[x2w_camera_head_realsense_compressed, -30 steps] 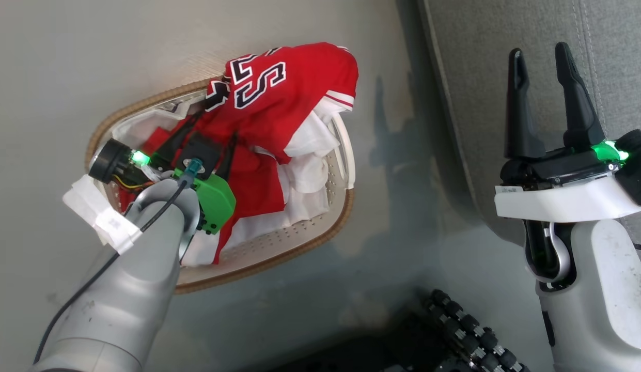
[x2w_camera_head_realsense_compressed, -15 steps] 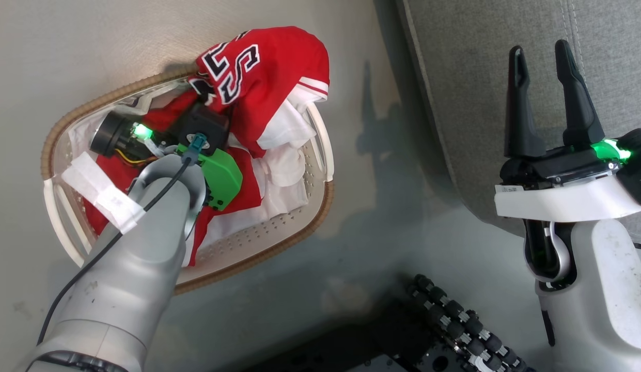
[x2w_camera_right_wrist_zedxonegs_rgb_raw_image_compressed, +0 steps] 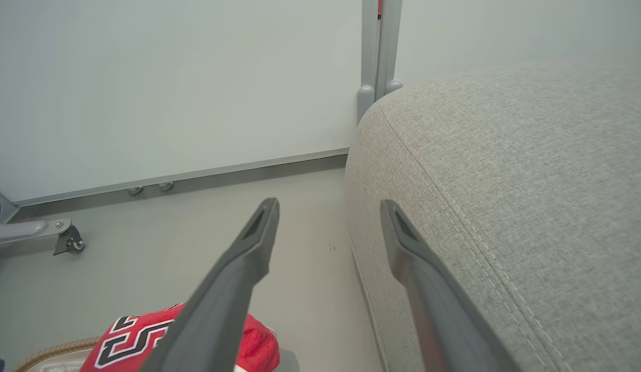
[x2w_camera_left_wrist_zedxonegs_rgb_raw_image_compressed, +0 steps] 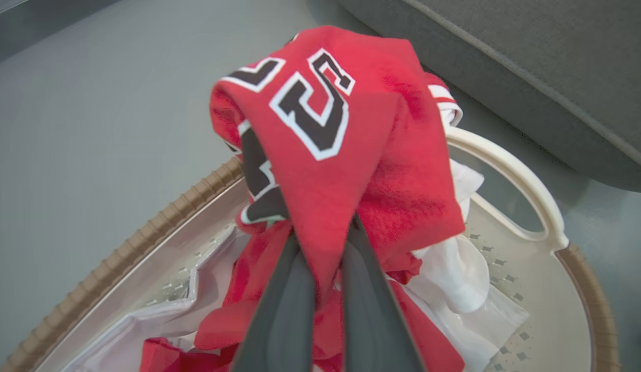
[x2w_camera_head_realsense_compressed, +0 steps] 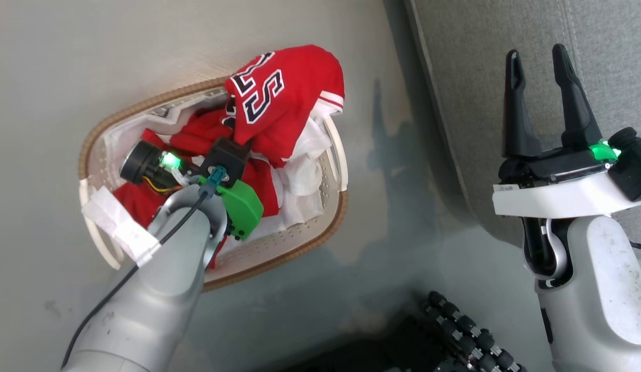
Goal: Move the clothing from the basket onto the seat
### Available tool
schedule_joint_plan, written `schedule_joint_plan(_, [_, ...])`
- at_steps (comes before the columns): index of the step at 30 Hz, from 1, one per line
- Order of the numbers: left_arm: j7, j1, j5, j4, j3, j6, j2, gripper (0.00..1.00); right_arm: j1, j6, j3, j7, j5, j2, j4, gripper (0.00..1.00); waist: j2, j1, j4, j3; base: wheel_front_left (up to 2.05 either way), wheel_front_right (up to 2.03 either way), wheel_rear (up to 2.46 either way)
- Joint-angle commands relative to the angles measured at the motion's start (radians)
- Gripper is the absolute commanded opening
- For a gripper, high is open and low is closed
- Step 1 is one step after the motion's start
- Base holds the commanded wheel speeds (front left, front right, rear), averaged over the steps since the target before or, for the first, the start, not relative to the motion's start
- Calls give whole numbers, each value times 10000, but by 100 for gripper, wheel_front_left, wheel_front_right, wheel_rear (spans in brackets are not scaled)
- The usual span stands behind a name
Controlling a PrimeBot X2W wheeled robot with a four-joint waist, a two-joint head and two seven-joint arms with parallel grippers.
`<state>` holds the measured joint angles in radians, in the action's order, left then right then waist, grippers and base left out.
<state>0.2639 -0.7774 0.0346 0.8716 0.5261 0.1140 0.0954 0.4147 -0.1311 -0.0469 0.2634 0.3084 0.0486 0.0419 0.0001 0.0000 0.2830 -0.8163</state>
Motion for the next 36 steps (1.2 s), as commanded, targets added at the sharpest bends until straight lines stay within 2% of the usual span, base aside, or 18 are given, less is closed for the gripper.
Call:
schedule_joint_plan(1, [10, 231, 65, -169, 25, 30, 58, 0, -147, 7, 42, 20, -125, 34, -78, 100, -1, 0, -325, 518, 0, 0, 0])
schedule_joint_plan(9, [10, 1226, 160, -1061, 251, 65, 249, 0, -555, 7, 237, 21, -645, 35, -551, 100, -1, 0, -915, 2002, 0, 0, 0])
schedule_joint_plan(21, [10, 1812, 204, -1497, 1057, 154, 423, 0, -1825, 7, 360, 20, -1125, 37, -1320, 100, -1, 0, -1663, 4909, 0, 0, 0])
schedule_joint_plan(29, [-58, 1411, 618, -1528, 1652, 167, 611, 0, -2661, 7, 273, 21, -1349, 37, -1608, 100, -1, 0, -1982, 6509, 0, 0, 0])
schedule_joint_plan(36, [-959, 325, 1594, -1998, 2168, 168, 951, 0, -2959, 7, 165, 20, -1493, 37, -1639, 100, -1, 0, -2161, 7167, 0, 0, 0])
